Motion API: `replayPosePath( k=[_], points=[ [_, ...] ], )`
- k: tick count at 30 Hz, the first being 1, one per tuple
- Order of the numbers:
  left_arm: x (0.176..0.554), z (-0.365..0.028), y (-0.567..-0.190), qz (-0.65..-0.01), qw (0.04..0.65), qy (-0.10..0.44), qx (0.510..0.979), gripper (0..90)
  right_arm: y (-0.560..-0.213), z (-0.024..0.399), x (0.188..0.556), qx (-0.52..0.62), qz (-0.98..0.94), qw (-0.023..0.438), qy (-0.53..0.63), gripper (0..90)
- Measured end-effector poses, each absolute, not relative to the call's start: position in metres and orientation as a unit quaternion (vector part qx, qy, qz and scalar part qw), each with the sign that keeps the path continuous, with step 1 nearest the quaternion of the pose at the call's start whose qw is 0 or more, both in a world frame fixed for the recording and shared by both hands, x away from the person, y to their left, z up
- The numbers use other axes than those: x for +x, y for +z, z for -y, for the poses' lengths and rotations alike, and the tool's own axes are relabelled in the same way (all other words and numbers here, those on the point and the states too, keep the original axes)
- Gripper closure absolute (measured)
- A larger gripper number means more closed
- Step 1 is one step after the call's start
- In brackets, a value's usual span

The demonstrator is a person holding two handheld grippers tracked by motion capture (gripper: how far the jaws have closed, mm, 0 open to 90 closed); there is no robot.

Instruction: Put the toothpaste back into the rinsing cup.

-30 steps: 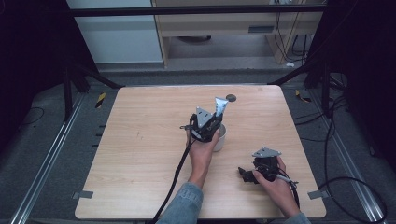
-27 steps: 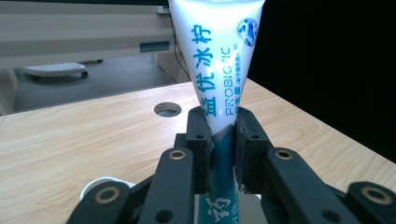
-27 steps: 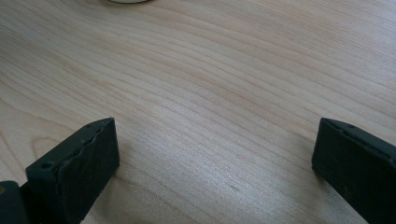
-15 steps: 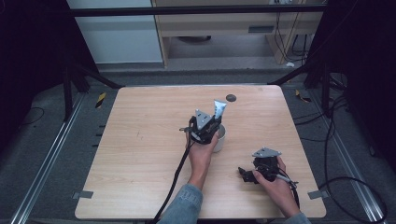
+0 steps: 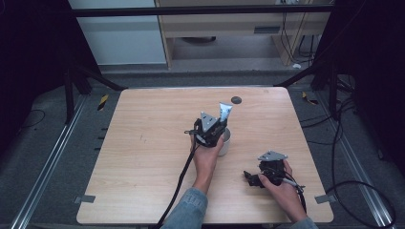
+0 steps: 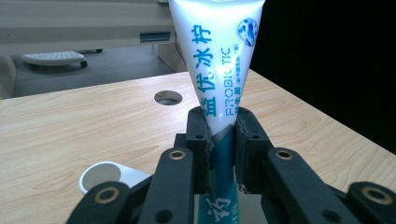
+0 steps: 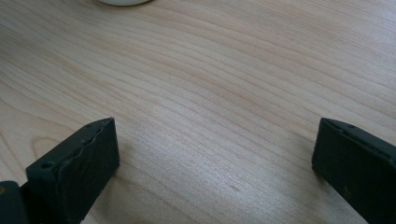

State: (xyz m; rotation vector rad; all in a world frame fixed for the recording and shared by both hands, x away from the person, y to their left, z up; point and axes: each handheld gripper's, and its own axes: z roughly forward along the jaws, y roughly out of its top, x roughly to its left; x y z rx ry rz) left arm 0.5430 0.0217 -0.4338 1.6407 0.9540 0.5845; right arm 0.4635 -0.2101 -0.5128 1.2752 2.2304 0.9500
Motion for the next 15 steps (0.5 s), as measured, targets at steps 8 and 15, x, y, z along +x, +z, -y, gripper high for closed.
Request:
replayPosePath(
  k=[8, 15],
  points=[
    [0.5428, -0.0205, -0.4381, -0.408, 0.538, 0.242, 0.696, 77.2, -0.5128, 0.2101, 0.4634, 0.456, -0.798, 0.199, 0.34, 0.9],
    [0.5425, -0.0214, -0.4371, -0.411, 0.535, 0.24, 0.698, 76.9, -0.5129, 0.2101, 0.4635, 0.456, -0.798, 0.2, 0.34, 0.9]
  ],
)
